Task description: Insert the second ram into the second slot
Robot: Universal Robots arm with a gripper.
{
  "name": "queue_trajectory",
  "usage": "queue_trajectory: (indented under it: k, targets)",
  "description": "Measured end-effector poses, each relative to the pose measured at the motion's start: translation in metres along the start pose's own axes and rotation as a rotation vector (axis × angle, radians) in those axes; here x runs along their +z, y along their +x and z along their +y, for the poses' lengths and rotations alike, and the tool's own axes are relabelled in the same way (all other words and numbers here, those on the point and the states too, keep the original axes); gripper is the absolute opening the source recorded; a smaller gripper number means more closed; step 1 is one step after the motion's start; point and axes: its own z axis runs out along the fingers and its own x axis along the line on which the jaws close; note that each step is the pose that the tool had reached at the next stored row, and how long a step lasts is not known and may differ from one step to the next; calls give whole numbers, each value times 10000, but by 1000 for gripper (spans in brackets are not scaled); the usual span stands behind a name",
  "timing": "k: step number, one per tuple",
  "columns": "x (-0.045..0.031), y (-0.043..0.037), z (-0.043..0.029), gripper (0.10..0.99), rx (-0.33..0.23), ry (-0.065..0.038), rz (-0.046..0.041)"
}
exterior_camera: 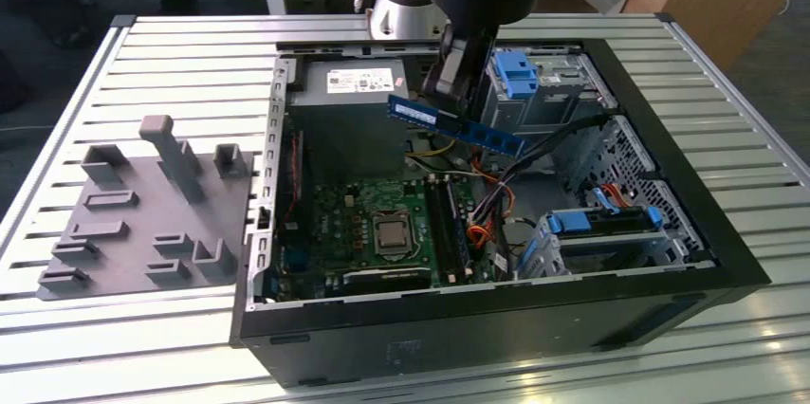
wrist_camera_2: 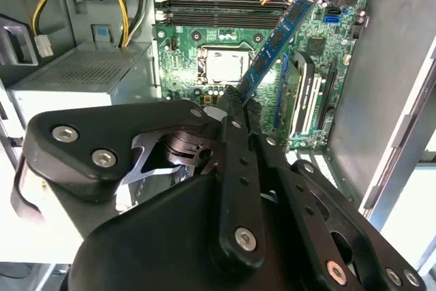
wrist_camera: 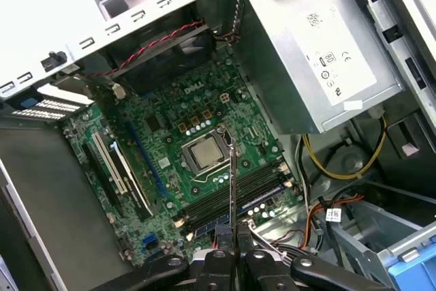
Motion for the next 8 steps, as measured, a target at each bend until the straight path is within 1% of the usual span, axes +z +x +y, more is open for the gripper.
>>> queue_trajectory:
  k: [8]
  targets:
    - [1, 0, 0, 137, 569, 8, -20]
